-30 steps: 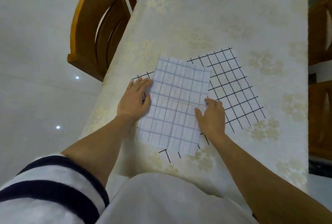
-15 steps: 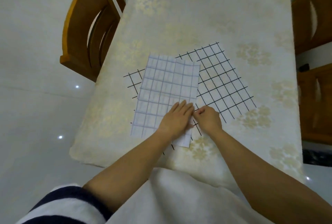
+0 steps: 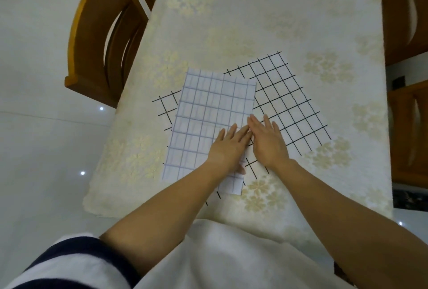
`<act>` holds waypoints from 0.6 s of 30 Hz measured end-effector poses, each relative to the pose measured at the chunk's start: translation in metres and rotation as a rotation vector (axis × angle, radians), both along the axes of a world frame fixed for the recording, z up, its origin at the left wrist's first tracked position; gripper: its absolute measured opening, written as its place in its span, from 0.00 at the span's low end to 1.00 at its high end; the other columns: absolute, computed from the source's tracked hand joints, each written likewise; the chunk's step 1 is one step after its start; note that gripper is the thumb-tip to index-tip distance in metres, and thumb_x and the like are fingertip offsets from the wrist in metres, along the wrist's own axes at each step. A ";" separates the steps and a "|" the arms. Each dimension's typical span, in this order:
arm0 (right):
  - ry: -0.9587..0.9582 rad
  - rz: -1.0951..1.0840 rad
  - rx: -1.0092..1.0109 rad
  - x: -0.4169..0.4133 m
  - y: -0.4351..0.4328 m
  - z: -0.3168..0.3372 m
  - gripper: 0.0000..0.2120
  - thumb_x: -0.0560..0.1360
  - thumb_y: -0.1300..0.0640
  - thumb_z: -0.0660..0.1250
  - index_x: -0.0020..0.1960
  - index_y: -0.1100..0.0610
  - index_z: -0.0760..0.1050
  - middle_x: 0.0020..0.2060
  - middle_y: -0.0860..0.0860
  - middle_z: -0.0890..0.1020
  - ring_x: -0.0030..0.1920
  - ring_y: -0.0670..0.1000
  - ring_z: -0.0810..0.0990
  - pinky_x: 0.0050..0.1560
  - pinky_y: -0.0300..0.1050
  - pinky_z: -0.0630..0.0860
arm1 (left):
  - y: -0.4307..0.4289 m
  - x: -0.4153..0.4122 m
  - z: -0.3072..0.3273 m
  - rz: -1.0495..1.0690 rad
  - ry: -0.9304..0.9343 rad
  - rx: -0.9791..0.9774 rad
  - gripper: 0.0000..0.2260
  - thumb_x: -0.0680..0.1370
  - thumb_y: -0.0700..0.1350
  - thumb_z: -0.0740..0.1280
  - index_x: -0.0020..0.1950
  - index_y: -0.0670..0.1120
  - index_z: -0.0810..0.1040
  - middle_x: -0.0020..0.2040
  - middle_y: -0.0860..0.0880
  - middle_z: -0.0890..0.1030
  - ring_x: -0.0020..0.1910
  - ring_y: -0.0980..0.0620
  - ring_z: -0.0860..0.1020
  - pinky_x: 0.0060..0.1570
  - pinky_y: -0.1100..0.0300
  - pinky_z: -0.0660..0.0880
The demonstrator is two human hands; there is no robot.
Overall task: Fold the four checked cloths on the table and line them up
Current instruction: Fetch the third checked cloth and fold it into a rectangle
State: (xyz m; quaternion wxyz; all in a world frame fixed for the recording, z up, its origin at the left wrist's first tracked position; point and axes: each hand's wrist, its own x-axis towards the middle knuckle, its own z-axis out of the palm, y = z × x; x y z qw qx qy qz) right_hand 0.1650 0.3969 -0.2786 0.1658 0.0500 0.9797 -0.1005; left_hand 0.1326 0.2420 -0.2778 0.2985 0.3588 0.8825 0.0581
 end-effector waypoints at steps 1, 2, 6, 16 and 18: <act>-0.006 0.020 0.048 -0.008 0.004 0.000 0.35 0.79 0.64 0.57 0.81 0.53 0.47 0.81 0.46 0.49 0.80 0.55 0.42 0.79 0.54 0.42 | 0.002 0.000 0.000 -0.003 0.005 -0.028 0.57 0.70 0.58 0.77 0.82 0.48 0.38 0.82 0.51 0.38 0.81 0.45 0.39 0.79 0.44 0.41; -0.013 0.036 0.095 -0.016 0.008 0.001 0.34 0.79 0.62 0.57 0.81 0.53 0.46 0.81 0.47 0.48 0.80 0.56 0.41 0.79 0.56 0.42 | 0.004 0.000 0.000 -0.005 0.011 -0.052 0.58 0.70 0.59 0.77 0.82 0.48 0.37 0.82 0.51 0.37 0.81 0.45 0.38 0.78 0.44 0.41; -0.077 0.068 0.251 -0.055 0.023 0.003 0.37 0.79 0.61 0.57 0.81 0.53 0.40 0.81 0.49 0.42 0.79 0.58 0.37 0.78 0.58 0.40 | 0.011 -0.001 0.004 -0.017 0.019 -0.145 0.62 0.68 0.61 0.78 0.81 0.47 0.33 0.81 0.51 0.33 0.80 0.44 0.36 0.79 0.41 0.43; -0.180 0.022 0.324 -0.126 0.042 0.009 0.32 0.82 0.53 0.53 0.81 0.51 0.41 0.80 0.54 0.41 0.79 0.61 0.36 0.77 0.61 0.38 | 0.029 -0.009 0.011 -0.043 0.024 -0.296 0.69 0.63 0.62 0.80 0.78 0.46 0.26 0.78 0.51 0.26 0.79 0.44 0.32 0.77 0.36 0.41; -0.150 -0.027 0.310 -0.120 0.037 0.012 0.33 0.82 0.52 0.54 0.81 0.53 0.42 0.80 0.55 0.42 0.79 0.61 0.39 0.78 0.60 0.40 | 0.030 -0.010 0.011 -0.045 0.026 -0.303 0.70 0.62 0.63 0.80 0.78 0.46 0.26 0.78 0.51 0.26 0.79 0.44 0.32 0.77 0.36 0.40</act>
